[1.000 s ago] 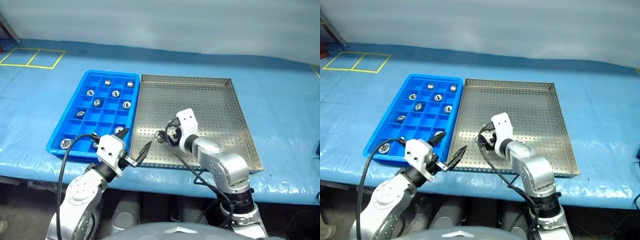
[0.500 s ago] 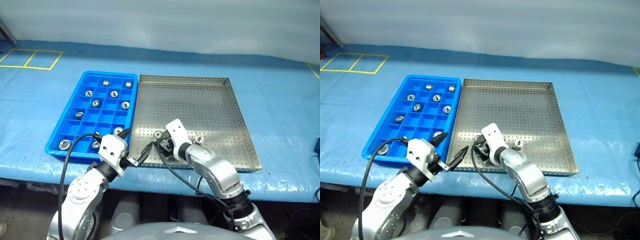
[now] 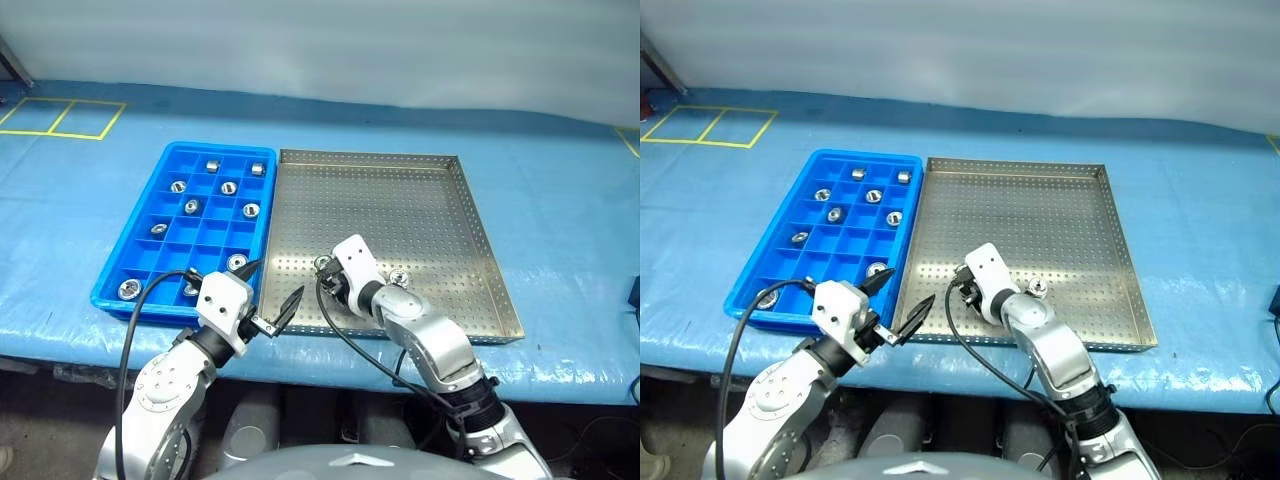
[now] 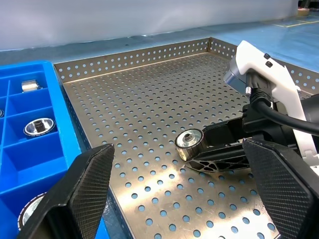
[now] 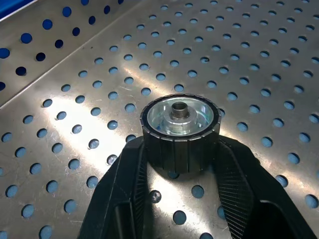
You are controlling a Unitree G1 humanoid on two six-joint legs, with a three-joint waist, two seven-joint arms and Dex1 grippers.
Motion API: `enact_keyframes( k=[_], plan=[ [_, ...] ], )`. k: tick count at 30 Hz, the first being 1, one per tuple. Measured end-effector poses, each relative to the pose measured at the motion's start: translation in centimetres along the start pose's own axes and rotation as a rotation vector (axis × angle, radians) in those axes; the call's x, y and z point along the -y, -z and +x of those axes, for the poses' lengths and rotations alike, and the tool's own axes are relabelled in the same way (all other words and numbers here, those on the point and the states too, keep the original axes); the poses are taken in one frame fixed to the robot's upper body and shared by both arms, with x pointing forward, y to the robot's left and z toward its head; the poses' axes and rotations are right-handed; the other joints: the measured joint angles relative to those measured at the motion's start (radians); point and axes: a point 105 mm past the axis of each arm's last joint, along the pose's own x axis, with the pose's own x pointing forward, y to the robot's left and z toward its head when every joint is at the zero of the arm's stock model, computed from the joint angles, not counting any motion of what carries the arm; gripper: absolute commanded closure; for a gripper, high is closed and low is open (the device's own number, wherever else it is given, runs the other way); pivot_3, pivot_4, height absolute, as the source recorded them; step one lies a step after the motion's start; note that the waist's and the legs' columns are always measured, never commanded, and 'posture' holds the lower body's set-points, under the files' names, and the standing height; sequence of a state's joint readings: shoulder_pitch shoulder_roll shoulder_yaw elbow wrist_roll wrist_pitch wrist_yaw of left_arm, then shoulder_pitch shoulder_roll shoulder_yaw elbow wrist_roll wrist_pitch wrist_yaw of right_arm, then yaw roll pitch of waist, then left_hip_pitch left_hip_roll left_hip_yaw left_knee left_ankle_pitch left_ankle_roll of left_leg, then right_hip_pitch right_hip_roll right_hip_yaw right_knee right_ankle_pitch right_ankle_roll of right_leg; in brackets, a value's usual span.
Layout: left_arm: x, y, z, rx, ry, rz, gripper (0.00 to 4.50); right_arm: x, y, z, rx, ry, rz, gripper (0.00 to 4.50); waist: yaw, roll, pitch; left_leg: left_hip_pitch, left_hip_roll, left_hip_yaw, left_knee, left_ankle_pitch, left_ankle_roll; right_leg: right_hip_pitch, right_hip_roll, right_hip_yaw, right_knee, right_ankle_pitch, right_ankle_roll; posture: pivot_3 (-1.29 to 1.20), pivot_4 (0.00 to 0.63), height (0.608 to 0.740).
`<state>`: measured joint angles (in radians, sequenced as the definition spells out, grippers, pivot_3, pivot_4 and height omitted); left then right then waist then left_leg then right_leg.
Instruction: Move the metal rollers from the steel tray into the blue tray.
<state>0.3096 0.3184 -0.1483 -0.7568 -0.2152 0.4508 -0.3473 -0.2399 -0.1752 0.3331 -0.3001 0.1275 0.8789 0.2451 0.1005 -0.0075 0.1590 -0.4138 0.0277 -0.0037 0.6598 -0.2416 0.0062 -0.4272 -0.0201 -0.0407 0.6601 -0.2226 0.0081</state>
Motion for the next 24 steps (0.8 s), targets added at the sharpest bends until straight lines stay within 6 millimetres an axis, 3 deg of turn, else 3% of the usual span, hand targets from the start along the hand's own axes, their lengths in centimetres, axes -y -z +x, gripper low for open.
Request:
enact_keyframes(
  k=[4,6,8,17,24],
  plan=[
    [0.0,-0.1,0.0,0.006,-0.006,-0.002,0.0,0.5,-4.8,0.2,0.123,0.01,-0.021,2.88,-0.002,0.0,0.0,0.0,0.0,0.0,0.0,0.0,0.0,0.0,0.001,0.0,0.001,0.0,0.0,0.3,0.15,0.74],
    [-0.2,-0.1,0.0,0.009,-0.025,-0.002,0.0,0.3,-8.1,0.4,0.209,0.004,-0.043,2.88,-0.002,0.0,0.0,0.0,0.0,0.0,0.0,0.0,0.0,0.0,0.001,0.0,0.001,0.0,0.0,0.32,0.15,0.74],
    [-0.4,-0.1,0.0,0.011,-0.045,-0.001,0.0,0.0,-9.6,1.0,0.243,-0.005,-0.053,2.88,0.0,0.0,0.0,0.0,0.0,0.0,-0.001,0.0,0.0,0.0,0.001,0.0,0.001,0.0,0.0,0.34,0.15,0.74],
    [-3.1,0.3,-1.3,-0.009,-0.263,0.006,0.0,-1.4,-11.1,4.6,0.259,-0.053,-0.055,2.88,0.032,0.0,0.0,0.0,-0.001,0.0,-0.002,0.0,0.0,-0.001,0.001,0.0,0.001,0.001,0.0,0.52,0.15,0.74],
    [-3.9,0.9,-3.6,-0.048,-0.415,0.003,0.0,-4.0,-11.0,6.5,0.256,-0.148,-0.059,2.88,0.111,0.0,0.0,0.0,0.0,0.0,-0.003,0.0,0.0,-0.001,0.001,0.0,0.0,0.0,0.0,0.6,0.15,0.74]
  ],
)
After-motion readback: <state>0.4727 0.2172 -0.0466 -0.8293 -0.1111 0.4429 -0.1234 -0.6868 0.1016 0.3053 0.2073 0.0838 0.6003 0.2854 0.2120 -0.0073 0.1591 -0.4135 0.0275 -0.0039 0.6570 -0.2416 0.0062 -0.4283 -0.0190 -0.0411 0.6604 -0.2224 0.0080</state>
